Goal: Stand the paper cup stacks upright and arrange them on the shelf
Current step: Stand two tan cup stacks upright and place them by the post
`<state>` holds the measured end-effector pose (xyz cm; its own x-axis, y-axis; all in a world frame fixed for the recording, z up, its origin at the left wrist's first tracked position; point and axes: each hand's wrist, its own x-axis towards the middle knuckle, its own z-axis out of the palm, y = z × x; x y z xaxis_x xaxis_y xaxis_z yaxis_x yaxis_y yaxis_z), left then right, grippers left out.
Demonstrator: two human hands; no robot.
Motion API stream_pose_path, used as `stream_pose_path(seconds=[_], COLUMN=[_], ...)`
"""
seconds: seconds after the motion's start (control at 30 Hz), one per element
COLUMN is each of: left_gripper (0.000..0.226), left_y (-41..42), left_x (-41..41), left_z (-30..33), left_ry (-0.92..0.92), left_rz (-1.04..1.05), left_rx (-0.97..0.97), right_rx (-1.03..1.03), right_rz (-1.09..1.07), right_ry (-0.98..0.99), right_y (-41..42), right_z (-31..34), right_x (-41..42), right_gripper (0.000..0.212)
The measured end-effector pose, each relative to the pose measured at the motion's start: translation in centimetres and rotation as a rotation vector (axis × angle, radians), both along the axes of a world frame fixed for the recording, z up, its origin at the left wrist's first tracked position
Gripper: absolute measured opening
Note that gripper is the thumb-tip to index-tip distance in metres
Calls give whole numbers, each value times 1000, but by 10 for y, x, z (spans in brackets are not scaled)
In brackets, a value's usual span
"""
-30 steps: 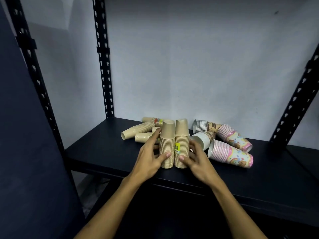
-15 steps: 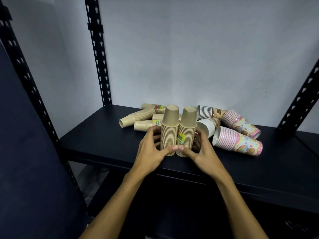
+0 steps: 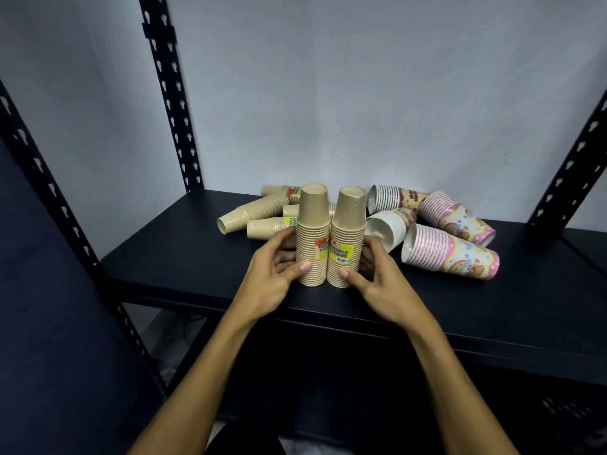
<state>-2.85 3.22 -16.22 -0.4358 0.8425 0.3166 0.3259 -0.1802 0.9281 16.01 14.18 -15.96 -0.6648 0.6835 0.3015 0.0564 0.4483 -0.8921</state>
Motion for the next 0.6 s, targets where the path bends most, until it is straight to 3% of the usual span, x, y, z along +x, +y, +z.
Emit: stream_pose_path(seconds=[0.2, 0.37, 0.5, 0.6], left_gripper=[64, 79, 73, 69], left_y=[-4, -1, 1, 1], left_x=[2, 8, 8, 6], left_z=[3, 1, -1, -1], left_ry=[-60, -74, -70, -78], left_rz=[-71, -47, -42, -45], left_rx=[2, 1, 8, 10], right_rx=[-36, -7, 59, 40], right_rz=[20, 20, -43, -32], right_ry=[20, 12, -5, -2], right_y=[-1, -2, 0, 4], right_z=[1, 1, -2, -6], right_x=[1, 1, -3, -3], right_gripper=[53, 59, 77, 69])
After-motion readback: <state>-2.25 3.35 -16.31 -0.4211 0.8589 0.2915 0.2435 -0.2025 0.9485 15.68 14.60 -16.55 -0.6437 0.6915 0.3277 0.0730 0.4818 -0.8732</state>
